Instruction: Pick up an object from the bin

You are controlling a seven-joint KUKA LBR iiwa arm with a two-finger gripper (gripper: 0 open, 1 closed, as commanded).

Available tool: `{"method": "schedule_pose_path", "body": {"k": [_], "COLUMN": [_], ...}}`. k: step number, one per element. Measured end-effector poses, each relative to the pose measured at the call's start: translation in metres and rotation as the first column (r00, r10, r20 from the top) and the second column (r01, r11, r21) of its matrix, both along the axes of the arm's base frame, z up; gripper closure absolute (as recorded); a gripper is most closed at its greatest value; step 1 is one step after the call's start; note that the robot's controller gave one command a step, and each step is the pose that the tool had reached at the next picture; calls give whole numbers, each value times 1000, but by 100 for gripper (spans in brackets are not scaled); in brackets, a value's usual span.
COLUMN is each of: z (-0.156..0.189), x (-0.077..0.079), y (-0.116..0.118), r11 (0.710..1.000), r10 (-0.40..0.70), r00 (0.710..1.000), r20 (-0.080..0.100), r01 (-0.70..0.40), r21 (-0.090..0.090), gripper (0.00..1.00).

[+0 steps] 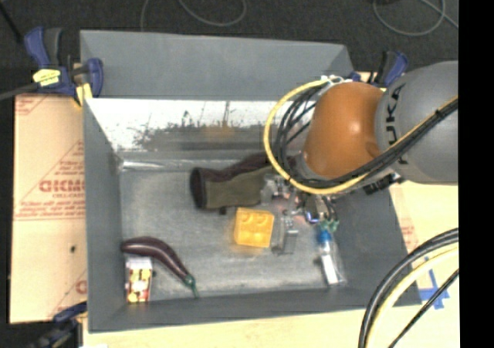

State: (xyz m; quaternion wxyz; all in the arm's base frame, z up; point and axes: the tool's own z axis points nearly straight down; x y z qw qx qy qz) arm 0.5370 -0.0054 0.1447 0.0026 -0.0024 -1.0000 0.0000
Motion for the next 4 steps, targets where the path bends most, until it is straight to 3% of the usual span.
{"method": "schedule_pose_path", "body": {"k": [1, 2, 3, 4], "z": [4, -35, -71, -99], "x": [1, 14, 8, 12], "y": [0, 4, 7, 8], "r11": [1000, 999, 994, 992], "r10": [0, -40, -105, -128], "r00": [1000, 999, 994, 992], "r20": [7, 15, 7, 10], "r01": [0, 40, 105, 128], "r21": [0, 1, 1, 2], "gripper": [0, 0, 0, 100]}}
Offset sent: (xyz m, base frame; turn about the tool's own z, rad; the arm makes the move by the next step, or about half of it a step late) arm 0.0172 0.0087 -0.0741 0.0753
